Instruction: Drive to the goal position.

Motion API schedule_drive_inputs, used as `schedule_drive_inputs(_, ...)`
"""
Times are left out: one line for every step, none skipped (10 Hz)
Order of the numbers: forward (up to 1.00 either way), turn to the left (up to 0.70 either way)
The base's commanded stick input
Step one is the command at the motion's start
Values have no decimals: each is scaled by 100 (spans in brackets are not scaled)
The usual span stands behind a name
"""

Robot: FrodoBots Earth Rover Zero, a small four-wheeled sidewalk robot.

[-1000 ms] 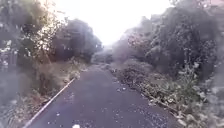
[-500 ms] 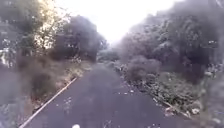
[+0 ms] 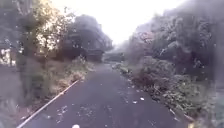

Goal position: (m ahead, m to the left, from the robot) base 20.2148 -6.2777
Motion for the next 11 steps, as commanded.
schedule_drive_inputs(70, 0)
schedule_drive_inputs(70, 0)
schedule_drive_inputs(70, 0)
schedule_drive_inputs(70, 0)
schedule_drive_inputs(70, 0)
schedule_drive_inputs(70, 0)
schedule_drive_inputs(70, 0)
schedule_drive_inputs(70, 0)
schedule_drive_inputs(70, 0)
schedule_drive_inputs(70, 4)
schedule_drive_inputs(70, 9)
